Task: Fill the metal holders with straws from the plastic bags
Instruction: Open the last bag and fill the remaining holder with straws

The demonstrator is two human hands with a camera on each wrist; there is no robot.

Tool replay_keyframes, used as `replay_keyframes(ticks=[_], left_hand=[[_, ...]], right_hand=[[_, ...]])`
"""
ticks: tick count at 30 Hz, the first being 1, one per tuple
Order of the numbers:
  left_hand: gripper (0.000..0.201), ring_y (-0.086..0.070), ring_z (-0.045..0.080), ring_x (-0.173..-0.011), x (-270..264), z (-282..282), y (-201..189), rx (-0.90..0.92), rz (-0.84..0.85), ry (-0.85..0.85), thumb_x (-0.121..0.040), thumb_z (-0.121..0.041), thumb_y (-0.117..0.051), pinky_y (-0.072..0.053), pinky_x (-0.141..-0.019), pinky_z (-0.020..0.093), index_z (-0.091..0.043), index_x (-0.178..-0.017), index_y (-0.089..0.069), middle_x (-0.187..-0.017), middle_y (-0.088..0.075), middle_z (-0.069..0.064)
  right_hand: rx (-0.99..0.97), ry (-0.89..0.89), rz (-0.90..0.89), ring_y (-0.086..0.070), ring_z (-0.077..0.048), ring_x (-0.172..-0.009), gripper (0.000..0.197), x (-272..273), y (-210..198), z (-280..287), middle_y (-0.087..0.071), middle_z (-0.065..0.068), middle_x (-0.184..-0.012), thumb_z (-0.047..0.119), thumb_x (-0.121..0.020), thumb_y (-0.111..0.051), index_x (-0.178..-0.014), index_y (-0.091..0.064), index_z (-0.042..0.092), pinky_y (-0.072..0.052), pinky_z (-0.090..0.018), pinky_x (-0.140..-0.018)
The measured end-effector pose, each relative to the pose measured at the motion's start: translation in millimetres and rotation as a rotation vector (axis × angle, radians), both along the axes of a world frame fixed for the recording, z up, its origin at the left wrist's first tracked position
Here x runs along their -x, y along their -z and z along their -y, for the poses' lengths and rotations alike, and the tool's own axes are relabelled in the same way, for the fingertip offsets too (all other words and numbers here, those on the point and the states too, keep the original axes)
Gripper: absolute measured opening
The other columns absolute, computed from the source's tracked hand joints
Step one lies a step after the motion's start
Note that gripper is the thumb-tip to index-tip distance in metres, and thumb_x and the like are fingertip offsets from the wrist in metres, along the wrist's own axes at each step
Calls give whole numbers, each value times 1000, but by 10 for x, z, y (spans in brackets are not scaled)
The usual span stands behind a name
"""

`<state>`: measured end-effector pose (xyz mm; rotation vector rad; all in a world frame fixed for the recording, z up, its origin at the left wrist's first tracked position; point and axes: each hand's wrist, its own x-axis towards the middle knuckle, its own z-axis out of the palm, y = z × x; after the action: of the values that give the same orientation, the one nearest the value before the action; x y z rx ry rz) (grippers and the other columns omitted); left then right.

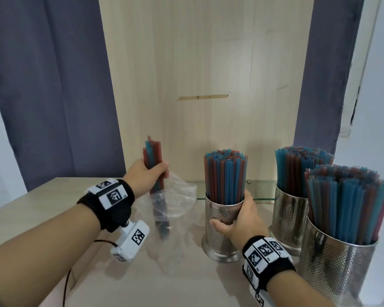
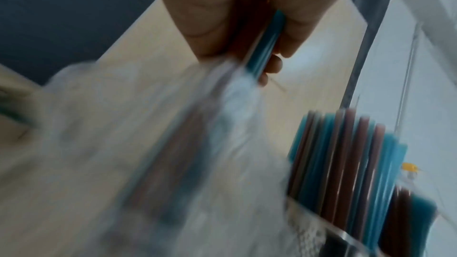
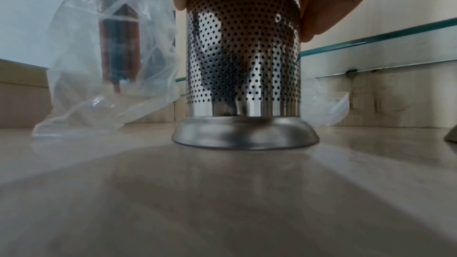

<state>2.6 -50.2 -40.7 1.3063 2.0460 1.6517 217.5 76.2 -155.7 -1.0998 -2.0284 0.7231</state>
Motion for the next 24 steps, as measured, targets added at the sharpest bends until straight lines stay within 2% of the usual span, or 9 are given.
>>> replay_keyframes(ticks=[2,7,11,13,18,21,24], left_hand=[[30,-63,18,-76,28,42,-190,-45,-20,-9,-93,-26,-61,-51,-85,37,-14,-67,-67,-73,-69,0],[31,-63,16,-72,0,177,-675,-196,-73,-55,-94,-29,-60,-52,-78,35,-19,-65,-67,-73,-69,-4],[29,-65,21,-79,-77,327,-985,-350,-20,-13,-81,-42,-64,-54,-92,51,-28,-57,-71,-72,-70,-4],[28,-64,22,-82,-153,408,-1105,-450,-7,18,-85,-39,-64,-52,-95,55,-26,-61,-70,-74,-69,-3],[35,-61,20,-77,-500,559,-1212,-631,28,117,-97,-21,-57,-53,-91,47,-25,-63,-64,-66,-64,-6],[30,-61,19,-75,-658,590,-1131,-634,15,181,-96,-22,-57,-53,-89,46,-27,-67,-62,-65,-63,-6],[19,-62,20,-75,-734,593,-1020,-594,-24,217,-95,-27,-58,-55,-83,42,-22,-77,-59,-67,-62,-5]], right_hand=[[2,0,-1,-56,-18,-120,115,0,5,-8,-47,6,-136,48,-57,-90,-146,-19,32,-50,-46,-102],[3,1,6,-55,-19,-122,116,3,-2,-7,-47,4,-137,48,-57,-90,-148,-20,30,-49,-46,-103],[0,-2,17,-54,-20,-123,116,1,2,-4,-46,3,-138,50,-58,-89,-148,-18,30,-49,-46,-103],[-2,-5,23,-54,-20,-123,116,0,-3,-3,-45,3,-139,51,-58,-89,-148,-17,30,-49,-46,-103],[5,-33,17,-54,-18,-122,114,-37,-46,8,-45,4,-139,53,-59,-88,-147,-19,28,-49,-44,-103],[-19,-35,60,-56,-15,-118,109,-83,-96,38,-48,7,-136,63,-59,-82,-143,-22,29,-51,-42,-100],[-89,37,143,-52,-17,-123,108,-96,-176,94,-47,3,-136,78,-57,-69,-142,-26,26,-47,-46,-104]])
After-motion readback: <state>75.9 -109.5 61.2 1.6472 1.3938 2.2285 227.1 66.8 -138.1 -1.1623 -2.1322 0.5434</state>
